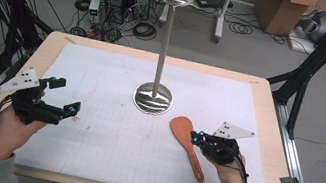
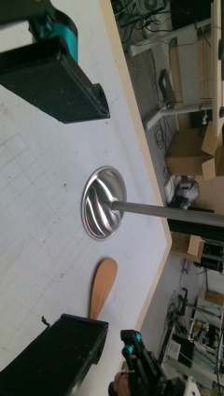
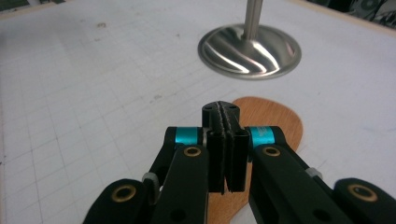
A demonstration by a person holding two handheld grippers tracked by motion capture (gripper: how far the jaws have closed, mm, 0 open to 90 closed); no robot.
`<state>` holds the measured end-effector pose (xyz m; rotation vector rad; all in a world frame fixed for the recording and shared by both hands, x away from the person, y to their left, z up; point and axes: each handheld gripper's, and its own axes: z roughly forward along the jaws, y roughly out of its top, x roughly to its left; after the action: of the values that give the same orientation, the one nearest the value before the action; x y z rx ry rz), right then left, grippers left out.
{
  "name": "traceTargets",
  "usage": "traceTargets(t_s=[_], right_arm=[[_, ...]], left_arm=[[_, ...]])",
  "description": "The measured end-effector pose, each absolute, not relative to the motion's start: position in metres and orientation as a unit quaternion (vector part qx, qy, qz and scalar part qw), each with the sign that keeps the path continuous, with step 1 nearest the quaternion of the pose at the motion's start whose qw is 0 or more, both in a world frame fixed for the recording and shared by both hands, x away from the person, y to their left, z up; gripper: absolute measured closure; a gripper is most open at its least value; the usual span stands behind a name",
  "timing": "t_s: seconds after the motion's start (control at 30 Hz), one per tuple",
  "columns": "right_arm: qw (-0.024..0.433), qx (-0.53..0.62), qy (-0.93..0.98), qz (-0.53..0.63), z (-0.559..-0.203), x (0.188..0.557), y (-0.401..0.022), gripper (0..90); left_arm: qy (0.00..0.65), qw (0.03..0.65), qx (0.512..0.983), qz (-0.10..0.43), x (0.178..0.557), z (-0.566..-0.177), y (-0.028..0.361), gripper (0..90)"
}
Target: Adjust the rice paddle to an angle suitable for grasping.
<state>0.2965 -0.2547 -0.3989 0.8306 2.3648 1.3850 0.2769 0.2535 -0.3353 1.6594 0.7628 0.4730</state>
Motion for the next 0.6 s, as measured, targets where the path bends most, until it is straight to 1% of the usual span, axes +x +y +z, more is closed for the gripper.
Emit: traceTargets(t_s=[0.23,0.4,0.6], right_arm=[[0.126,0.294,0.829,0.459,-0.412,0.295,-0.250,89.3],[0.132,0.295,0.837,0.441,-0.419,0.291,-0.246,89.3],[0.112,0.287,0.855,0.416,-0.427,0.291,-0.240,89.3]], left_arm=[[0.327,0.586,0.714,0.199,0.281,-0.337,0.251,1.8],[0.326,0.586,0.715,0.196,0.282,-0.338,0.248,1.8],[0.325,0.587,0.716,0.195,0.284,-0.338,0.247,1.8]])
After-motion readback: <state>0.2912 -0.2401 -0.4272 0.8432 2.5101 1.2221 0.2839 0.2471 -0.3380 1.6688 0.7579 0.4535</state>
